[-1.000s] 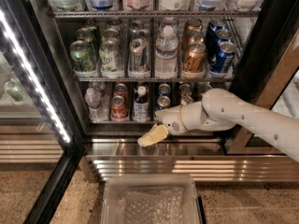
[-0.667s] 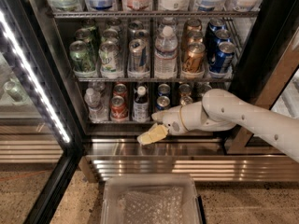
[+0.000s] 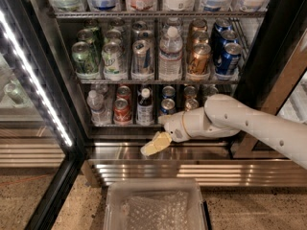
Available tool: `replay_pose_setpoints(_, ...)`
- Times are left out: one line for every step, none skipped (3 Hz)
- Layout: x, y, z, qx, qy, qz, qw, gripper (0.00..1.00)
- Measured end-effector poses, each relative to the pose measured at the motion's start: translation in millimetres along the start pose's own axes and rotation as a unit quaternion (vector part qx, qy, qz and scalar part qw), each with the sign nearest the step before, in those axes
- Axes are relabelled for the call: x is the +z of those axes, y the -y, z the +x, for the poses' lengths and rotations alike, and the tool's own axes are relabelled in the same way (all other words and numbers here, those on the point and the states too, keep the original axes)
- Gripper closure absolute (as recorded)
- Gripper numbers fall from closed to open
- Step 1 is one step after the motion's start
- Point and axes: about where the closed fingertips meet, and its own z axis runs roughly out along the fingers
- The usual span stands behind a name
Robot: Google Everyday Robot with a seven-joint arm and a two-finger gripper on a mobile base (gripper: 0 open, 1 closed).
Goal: Pick blue plastic bottle from bottom shelf of fridge
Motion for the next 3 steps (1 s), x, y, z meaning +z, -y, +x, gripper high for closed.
replay_pose_setpoints(7.1, 9.2, -6.0, -0.035, -0.008, 0.021, 0.9991, 0.00)
replay_pose_setpoints(19.8, 19.3, -24.7, -0.075, -0.003, 0.032, 0.9967, 0.00)
replay_pose_setpoints(31.0, 32.7, -30.8, -0.090, -0.002, 0.039, 0.9951, 0.04)
